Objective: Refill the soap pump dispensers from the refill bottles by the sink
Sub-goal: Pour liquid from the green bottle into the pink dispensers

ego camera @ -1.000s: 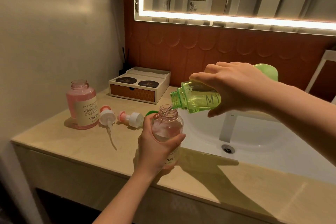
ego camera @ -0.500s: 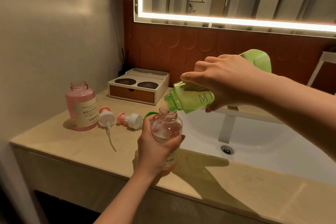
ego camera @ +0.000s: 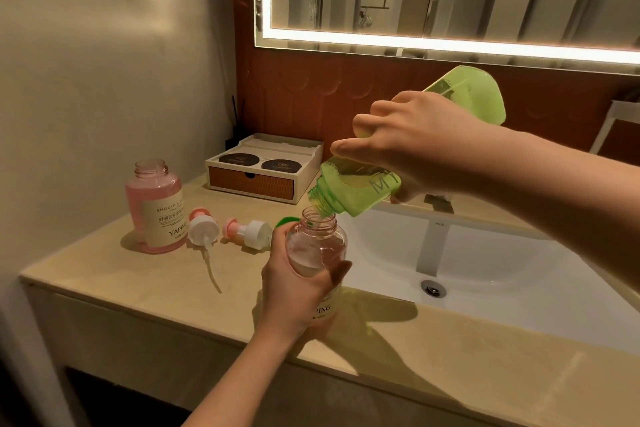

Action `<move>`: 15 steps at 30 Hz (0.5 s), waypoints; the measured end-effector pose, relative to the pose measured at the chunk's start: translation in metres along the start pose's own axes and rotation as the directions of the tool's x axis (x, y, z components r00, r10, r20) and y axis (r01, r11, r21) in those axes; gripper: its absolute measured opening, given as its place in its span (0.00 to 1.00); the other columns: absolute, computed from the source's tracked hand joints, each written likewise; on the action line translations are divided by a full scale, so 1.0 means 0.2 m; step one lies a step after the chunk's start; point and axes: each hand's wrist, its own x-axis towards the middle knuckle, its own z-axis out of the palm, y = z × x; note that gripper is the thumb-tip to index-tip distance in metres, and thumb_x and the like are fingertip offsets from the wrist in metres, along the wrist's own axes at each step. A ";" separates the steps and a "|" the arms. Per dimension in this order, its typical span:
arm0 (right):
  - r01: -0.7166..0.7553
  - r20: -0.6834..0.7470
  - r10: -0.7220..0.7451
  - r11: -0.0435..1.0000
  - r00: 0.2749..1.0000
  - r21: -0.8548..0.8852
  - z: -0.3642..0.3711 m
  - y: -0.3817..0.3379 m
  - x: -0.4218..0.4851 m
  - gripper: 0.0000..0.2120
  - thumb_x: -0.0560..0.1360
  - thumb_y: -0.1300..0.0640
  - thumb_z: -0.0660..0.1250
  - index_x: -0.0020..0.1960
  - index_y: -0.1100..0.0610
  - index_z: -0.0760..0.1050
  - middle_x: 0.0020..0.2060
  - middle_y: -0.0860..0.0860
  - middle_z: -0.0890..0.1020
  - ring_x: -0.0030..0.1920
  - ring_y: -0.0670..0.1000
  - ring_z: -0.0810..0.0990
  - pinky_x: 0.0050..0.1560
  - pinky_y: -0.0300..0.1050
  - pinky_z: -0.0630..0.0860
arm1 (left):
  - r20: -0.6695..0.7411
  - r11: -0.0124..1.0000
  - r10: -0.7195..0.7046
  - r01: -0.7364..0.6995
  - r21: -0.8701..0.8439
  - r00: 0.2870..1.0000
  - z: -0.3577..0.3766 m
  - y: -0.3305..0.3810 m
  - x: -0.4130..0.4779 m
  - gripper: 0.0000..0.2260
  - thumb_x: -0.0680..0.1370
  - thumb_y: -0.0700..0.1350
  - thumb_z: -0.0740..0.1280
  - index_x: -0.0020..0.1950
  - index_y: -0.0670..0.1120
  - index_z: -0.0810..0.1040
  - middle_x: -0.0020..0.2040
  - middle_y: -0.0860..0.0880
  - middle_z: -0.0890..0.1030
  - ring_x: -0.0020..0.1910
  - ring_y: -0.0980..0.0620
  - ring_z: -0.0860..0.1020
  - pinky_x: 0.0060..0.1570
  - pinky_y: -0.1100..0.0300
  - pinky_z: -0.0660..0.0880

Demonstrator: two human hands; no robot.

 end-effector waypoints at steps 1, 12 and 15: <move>0.011 -0.001 -0.011 1.000 1.000 -0.018 -0.01 0.00 0.00 0.43 0.68 0.39 0.69 0.74 0.50 0.50 0.62 0.53 0.70 0.60 0.55 0.71 0.55 0.48 0.72 | 0.001 1.000 -0.002 0.002 -0.003 1.000 0.00 0.00 0.00 0.32 0.55 0.60 0.73 0.57 0.55 0.69 0.50 0.58 0.79 0.49 0.68 0.76 0.45 0.76 0.72; 0.053 -0.033 -0.056 0.996 0.998 -0.077 -0.03 -0.04 0.02 0.40 0.71 0.42 0.68 0.74 0.51 0.51 0.61 0.55 0.70 0.59 0.57 0.71 0.56 0.50 0.71 | 0.030 0.999 -0.049 0.049 -0.014 0.998 -0.01 0.02 0.00 0.40 0.51 0.66 0.68 0.60 0.53 0.68 0.51 0.59 0.77 0.51 0.66 0.75 0.46 0.68 0.72; 0.036 -0.042 -0.039 0.998 0.998 -0.055 -0.02 -0.04 0.01 0.42 0.70 0.40 0.68 0.74 0.50 0.49 0.62 0.55 0.69 0.60 0.56 0.69 0.57 0.50 0.69 | 0.044 0.998 -0.049 0.048 0.042 0.998 -0.02 0.01 0.00 0.38 0.53 0.63 0.72 0.61 0.53 0.68 0.52 0.58 0.78 0.53 0.64 0.75 0.46 0.72 0.73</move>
